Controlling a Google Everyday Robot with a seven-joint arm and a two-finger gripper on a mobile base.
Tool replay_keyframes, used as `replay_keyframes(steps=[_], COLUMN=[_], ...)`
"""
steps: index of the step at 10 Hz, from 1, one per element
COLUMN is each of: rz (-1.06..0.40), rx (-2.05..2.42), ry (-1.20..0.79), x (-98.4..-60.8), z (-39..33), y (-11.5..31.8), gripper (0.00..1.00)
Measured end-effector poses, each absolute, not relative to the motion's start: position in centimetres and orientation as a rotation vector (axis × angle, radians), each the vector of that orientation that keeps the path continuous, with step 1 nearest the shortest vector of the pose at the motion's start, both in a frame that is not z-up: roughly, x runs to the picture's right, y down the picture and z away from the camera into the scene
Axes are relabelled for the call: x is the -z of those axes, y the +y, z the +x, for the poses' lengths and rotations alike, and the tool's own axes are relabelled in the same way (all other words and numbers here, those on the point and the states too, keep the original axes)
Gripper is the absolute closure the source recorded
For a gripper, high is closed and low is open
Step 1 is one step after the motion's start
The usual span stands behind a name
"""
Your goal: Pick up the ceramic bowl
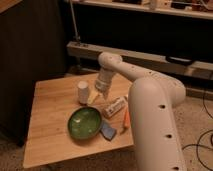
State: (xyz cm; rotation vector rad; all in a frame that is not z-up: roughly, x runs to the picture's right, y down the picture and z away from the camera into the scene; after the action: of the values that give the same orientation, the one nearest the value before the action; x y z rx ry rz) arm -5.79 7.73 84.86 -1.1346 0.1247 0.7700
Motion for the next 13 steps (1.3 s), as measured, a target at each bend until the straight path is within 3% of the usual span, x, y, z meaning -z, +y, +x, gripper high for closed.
replay_keyframes(steps=[4,8,13], rz=[-1.123,-1.027,-1.084], rx=[-0.686,-0.605,-0.653], ry=[0.104,0.147,0.113], x=[-84.5,-84.4,-85.1], z=[-7.0,-7.0,-5.6], y=[10.7,11.0,12.2], gripper=[0.20,0.20,0.20])
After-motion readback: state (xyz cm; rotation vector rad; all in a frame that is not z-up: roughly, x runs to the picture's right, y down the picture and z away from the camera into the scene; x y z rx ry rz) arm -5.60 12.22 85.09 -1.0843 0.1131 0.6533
